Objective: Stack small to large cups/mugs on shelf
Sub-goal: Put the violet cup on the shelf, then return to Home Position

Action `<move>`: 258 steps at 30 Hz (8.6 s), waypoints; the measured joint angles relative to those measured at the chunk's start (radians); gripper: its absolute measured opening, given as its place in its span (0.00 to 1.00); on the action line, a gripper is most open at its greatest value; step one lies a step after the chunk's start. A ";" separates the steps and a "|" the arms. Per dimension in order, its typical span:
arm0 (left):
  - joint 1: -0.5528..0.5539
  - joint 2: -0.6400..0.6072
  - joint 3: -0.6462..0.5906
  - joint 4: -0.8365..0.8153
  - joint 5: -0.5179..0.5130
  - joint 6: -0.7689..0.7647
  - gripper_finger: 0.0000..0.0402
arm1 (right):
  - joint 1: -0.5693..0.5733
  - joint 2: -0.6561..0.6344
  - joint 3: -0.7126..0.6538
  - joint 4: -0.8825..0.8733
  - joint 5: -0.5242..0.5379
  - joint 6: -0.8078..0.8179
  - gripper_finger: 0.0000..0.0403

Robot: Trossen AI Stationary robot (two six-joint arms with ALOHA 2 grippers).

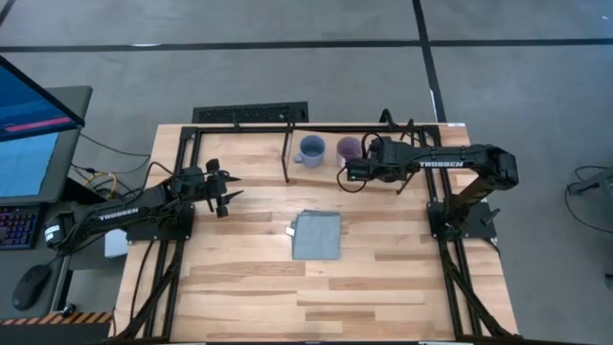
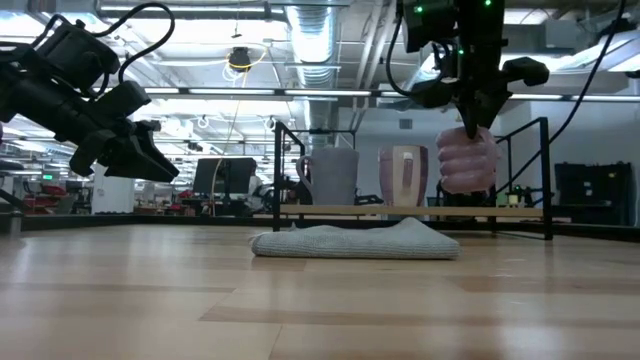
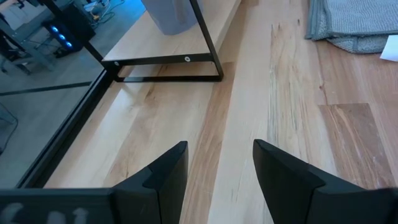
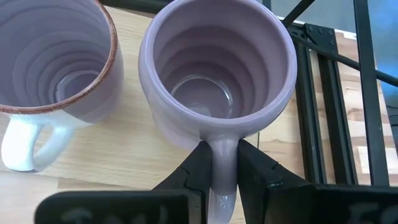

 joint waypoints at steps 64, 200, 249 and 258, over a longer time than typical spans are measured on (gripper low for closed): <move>0.000 0.000 0.000 0.000 0.000 0.000 0.43 | 0.018 -0.002 -0.122 0.128 -0.005 0.095 0.18; 0.000 0.000 0.000 0.000 0.000 0.000 0.43 | 0.227 -0.002 -0.100 0.078 -0.318 -0.132 0.40; 0.000 -0.001 0.020 0.349 -0.041 -0.201 0.43 | 0.468 -0.517 -0.035 0.165 0.208 -0.910 0.40; 0.000 0.000 0.044 0.347 -0.060 -0.201 0.43 | 0.470 -0.805 -0.344 0.430 0.162 -0.989 0.40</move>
